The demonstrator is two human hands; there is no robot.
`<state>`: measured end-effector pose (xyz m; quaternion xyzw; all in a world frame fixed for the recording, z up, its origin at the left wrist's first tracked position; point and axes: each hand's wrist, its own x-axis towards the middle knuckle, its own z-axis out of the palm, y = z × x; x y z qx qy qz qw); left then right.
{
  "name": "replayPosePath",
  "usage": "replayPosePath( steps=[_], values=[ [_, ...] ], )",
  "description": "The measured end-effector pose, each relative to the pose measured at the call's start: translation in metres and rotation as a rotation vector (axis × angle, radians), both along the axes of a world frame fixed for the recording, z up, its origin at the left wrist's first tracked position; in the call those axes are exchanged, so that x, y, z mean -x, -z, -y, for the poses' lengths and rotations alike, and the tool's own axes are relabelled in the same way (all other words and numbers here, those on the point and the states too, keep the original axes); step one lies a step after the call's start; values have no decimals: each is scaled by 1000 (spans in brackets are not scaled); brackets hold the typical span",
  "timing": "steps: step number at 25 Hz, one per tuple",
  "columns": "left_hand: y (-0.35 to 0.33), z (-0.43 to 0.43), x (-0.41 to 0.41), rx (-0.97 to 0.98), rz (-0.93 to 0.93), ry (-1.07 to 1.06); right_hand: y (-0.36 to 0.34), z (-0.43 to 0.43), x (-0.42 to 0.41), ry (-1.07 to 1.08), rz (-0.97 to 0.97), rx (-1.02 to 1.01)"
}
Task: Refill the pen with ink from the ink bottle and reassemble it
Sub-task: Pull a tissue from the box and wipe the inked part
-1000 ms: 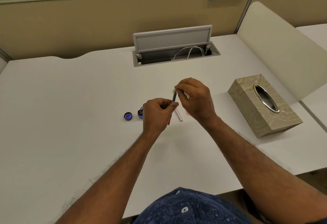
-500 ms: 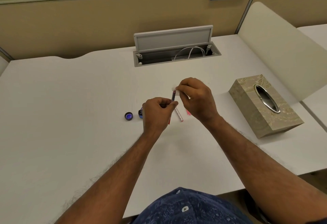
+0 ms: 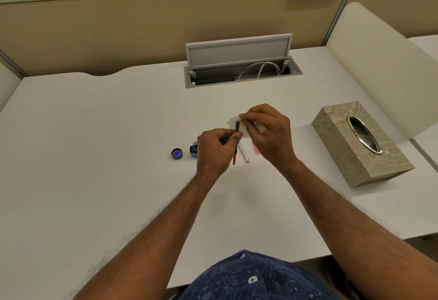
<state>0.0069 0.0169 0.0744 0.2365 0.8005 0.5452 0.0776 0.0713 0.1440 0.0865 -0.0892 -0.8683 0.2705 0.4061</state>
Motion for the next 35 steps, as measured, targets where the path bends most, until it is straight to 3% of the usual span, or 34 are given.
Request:
replayPosePath(
  steps=[6,13,18,25,30,35],
  values=[
    [1,-1,-1,0,5,0,2,-7,-3,32,55,-23],
    [0,0,-2,-21,15,59,2,-6,-1,9,6,250],
    [0,1,-1,-33,19,109,5,-3,-1,-57,14,236],
    [3,1,-1,-69,54,138,9,-5,-3,-5,79,471],
    [3,2,0,-68,41,158,9,1,-6,-73,28,386],
    [3,3,-2,-67,19,166,9,-2,-2,-76,107,486]
  ],
)
